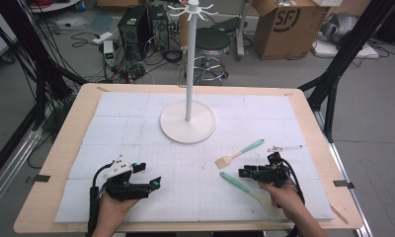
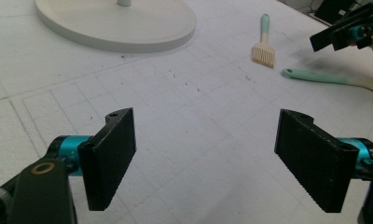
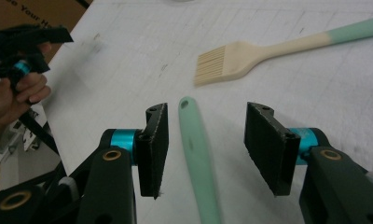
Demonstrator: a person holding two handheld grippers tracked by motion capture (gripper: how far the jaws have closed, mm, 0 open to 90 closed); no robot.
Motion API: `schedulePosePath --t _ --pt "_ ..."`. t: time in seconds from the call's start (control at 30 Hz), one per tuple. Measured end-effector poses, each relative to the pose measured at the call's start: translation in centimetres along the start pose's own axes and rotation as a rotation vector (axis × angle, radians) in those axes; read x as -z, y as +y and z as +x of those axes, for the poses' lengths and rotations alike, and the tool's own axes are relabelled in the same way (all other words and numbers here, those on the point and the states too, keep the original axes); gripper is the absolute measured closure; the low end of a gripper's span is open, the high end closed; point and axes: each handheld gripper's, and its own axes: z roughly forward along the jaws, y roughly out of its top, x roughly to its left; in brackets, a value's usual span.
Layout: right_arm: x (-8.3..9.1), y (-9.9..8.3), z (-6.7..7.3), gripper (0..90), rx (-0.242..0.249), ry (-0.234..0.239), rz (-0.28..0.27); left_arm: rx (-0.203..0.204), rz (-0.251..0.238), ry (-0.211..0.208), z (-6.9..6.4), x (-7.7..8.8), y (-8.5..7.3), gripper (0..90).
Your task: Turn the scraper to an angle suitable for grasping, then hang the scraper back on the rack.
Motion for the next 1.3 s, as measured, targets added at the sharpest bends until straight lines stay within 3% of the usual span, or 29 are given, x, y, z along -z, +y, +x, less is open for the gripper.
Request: schedulePosePath --t 0.17,0.33,0.5,0.6,0.67,0.83,0.97,1.17,1.3 --pt "0.3 -1.0 0.3 51.6 0.042 -0.003 0.044 -0.005 0.005 -0.002 -0.2 -0.1 0.0 21.0" --pt "0.6 -1.9 0.7 58.7 0.041 0.004 0.067 -0.007 -0.002 -0.001 -0.3 0.0 0.1 21.0" --pt "0.8 -2.7 1.1 60.3 0.063 -0.006 0.097 -0.007 -0.004 -0.001 -0.5 0.0 0.1 21.0" --pt "1.0 -3.0 0.8 59.5 0.059 -0.035 0.100 -0.009 -0.001 -0.013 -0.5 0.0 0.2 21.7" --pt "1.0 -3.2 0.7 60.4 0.038 -0.035 0.108 -0.009 0.000 -0.010 -0.5 0.0 0.2 21.7" --pt "0.9 -3.4 0.7 61.0 0.062 -0.026 0.112 -0.003 -0.002 -0.007 -0.4 0.0 0.2 21.6" --pt "0.8 -3.3 0.8 61.2 0.050 -0.024 0.120 -0.006 -0.002 -0.005 -0.4 0.1 0.1 21.6" --pt "0.6 -3.3 1.3 71.6 0.106 -0.096 0.138 -0.005 0.000 -0.006 -0.6 0.1 0.1 21.6" --pt "0.6 -3.3 0.9 77.3 0.113 -0.094 0.135 -0.006 -0.003 -0.005 -0.6 0.2 0.2 21.7"
